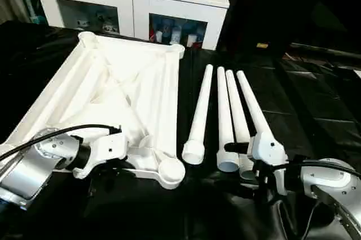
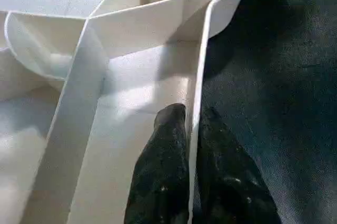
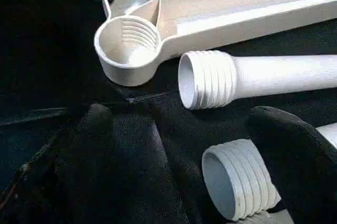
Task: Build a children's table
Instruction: Move table base
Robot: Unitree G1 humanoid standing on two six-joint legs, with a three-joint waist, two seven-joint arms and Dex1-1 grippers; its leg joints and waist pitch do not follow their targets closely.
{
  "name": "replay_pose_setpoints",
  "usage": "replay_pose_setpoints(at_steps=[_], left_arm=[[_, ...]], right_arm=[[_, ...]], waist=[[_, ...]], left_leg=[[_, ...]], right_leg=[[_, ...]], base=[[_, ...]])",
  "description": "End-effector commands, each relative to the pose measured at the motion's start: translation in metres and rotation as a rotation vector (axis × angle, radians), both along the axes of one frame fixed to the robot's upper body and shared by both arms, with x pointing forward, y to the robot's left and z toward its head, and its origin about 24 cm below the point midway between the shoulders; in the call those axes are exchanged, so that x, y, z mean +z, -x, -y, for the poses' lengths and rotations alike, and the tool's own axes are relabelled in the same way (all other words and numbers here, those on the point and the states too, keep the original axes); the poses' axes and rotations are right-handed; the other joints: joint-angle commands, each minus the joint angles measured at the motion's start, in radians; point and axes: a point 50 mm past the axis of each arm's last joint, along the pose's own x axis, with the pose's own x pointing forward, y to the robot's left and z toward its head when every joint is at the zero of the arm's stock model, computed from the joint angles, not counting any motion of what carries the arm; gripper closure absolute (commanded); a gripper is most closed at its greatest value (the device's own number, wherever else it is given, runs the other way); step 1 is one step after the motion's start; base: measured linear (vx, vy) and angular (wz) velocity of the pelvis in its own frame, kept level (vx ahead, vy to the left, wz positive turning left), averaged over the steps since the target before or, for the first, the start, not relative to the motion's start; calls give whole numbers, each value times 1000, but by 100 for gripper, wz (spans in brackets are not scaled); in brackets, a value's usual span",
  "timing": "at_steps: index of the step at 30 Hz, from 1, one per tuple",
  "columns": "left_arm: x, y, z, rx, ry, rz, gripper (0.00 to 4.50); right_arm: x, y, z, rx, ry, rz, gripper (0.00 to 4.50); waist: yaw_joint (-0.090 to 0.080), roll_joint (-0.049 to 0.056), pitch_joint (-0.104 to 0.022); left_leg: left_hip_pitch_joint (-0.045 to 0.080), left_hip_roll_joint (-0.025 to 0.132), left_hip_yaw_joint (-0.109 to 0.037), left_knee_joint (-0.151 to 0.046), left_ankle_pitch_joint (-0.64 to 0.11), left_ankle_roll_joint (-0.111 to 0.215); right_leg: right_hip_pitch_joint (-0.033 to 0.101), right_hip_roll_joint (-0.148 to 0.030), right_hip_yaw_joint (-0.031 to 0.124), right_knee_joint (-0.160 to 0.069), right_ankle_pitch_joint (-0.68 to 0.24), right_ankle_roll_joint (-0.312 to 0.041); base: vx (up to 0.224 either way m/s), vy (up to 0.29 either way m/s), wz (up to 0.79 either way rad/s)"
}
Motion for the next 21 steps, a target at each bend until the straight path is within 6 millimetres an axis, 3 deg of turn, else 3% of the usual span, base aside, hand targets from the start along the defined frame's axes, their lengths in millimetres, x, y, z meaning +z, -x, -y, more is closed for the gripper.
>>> replay_pose_setpoints(at_steps=[1, 5, 6, 9, 16, 21], left_arm=[[2, -11, -8, 78, -36, 74, 438], [1, -13, -19, 100, -60, 94, 449], [1, -13, -21, 102, -73, 97, 449], [1, -14, -27, 117, -93, 106, 449], [6, -16, -47, 140, -136, 124, 449], [7, -14, -53, 166, -143, 116, 449]], right_arm=[[3, -4, 6, -38, 13, 30, 0], [2, -6, 6, -49, 13, 37, 0], [2, -6, 6, -50, 15, 39, 0], [2, -7, 6, -54, 14, 42, 0], [5, -14, 6, -77, -1, 71, 0], [7, -18, 6, -83, -8, 77, 0]], waist=[[1, 17, -45], [-8, 13, -48], [-11, 9, -47], [-19, 11, -47], [-17, 13, -47], [-20, 7, -46]], left_leg=[[23, 56, -19, -83, -245, -9], [13, 53, -23, -85, -221, -12], [13, 52, -22, -84, -224, -11], [17, 53, -21, -82, -230, -4], [22, 55, -19, -82, -234, -2], [22, 55, -18, -81, -236, -3]], right_leg=[[12, -77, 37, -83, -129, -178], [20, -77, 34, -81, -124, -164], [18, -76, 34, -82, -128, -161], [14, -76, 36, -83, -132, -165], [10, -76, 36, -81, -113, -180], [9, -76, 36, -80, -127, -181]], base=[[0, 0, 0], [0, 0, 0], [0, 0, 0], [0, 0, 0], [0, 0, 0], [0, 0, 0]])
